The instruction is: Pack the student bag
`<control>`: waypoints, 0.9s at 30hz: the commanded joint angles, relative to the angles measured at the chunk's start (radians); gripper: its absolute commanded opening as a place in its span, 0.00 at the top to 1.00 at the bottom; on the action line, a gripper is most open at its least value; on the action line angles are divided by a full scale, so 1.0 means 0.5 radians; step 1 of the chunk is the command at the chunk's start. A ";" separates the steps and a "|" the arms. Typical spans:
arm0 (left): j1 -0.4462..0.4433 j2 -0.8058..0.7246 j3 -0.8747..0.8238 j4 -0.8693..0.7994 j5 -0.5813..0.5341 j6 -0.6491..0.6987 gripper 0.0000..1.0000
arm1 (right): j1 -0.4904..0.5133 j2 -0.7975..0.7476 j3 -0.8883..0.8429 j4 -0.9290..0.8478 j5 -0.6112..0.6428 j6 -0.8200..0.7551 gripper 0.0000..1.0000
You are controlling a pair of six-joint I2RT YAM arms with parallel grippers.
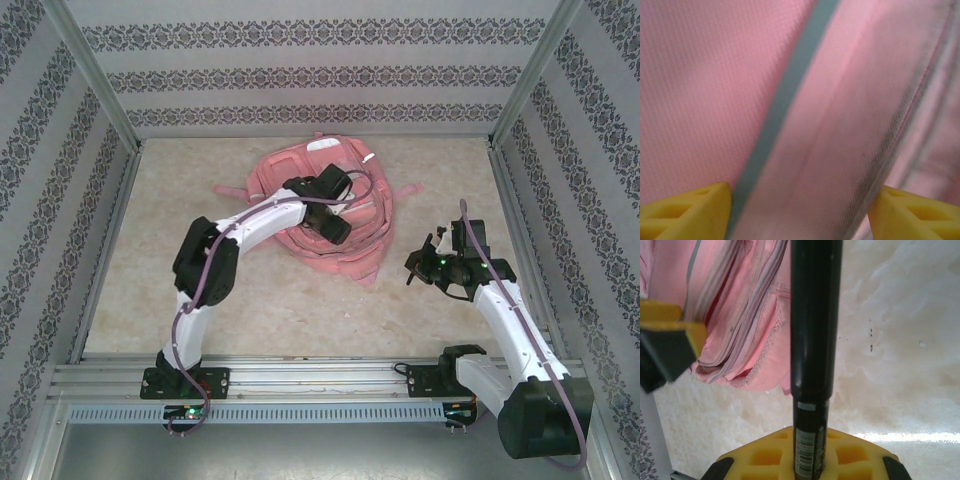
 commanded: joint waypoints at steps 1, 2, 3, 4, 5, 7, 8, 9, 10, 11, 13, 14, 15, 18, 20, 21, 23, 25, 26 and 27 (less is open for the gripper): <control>0.018 0.117 0.260 -0.183 -0.454 0.072 0.34 | -0.004 -0.063 -0.084 -0.016 -0.077 0.023 1.00; 0.024 0.158 0.316 -0.231 -0.462 0.076 0.42 | -0.003 -0.079 -0.110 0.008 -0.100 0.044 1.00; 0.040 0.200 0.390 -0.318 -0.427 0.069 0.57 | -0.003 -0.091 -0.132 0.025 -0.136 0.080 1.00; 0.060 0.233 0.470 -0.400 -0.335 0.062 0.72 | 0.000 -0.103 -0.150 0.046 -0.180 0.111 1.00; 0.078 0.244 0.535 -0.468 -0.181 0.070 0.80 | 0.010 -0.117 -0.169 0.066 -0.225 0.138 1.00; 0.092 0.217 0.574 -0.500 0.002 0.109 0.91 | 0.051 -0.147 -0.197 0.103 -0.246 0.184 1.00; 0.092 0.187 0.574 -0.497 0.069 0.133 0.97 | 0.082 -0.158 -0.215 0.144 -0.249 0.216 1.00; 0.092 0.158 0.577 -0.497 0.127 0.147 1.00 | 0.106 -0.160 -0.226 0.192 -0.259 0.255 1.00; 0.091 0.121 0.579 -0.493 0.200 0.152 1.00 | 0.133 -0.150 -0.239 0.269 -0.284 0.316 1.00; 0.094 0.089 0.594 -0.489 0.287 0.147 1.00 | 0.172 -0.123 -0.245 0.372 -0.329 0.401 1.00; 0.095 0.043 0.652 -0.469 0.366 0.048 1.00 | 0.263 -0.042 -0.264 0.675 -0.376 0.669 1.00; 0.095 0.023 0.683 -0.448 0.403 -0.011 1.00 | 0.341 0.012 -0.269 0.874 -0.346 0.826 1.00; 0.095 0.011 0.712 -0.432 0.450 -0.056 1.00 | 0.413 0.068 -0.254 1.029 -0.279 0.923 1.00; 0.098 -0.001 0.824 -0.392 0.577 -0.203 1.00 | 0.569 0.298 -0.126 1.239 0.034 1.115 1.00; 0.101 0.002 0.888 -0.363 0.659 -0.320 1.00 | 0.593 0.505 -0.042 1.396 0.128 1.277 1.00; 0.104 0.008 0.911 -0.350 0.694 -0.360 1.00 | 0.602 0.597 -0.004 1.458 0.149 1.336 1.00; 0.105 0.024 0.952 -0.332 0.755 -0.414 1.00 | 0.641 0.778 0.101 1.536 0.252 1.400 1.00; 0.107 0.039 0.982 -0.344 0.764 -0.439 1.00 | 0.682 0.910 0.210 1.548 0.370 1.411 1.00; 0.110 0.044 0.995 -0.358 0.776 -0.448 1.00 | 0.690 0.981 0.282 1.531 0.398 1.414 1.00; 0.113 0.043 0.997 -0.363 0.788 -0.453 1.00 | 0.693 1.034 0.339 1.519 0.409 1.424 1.00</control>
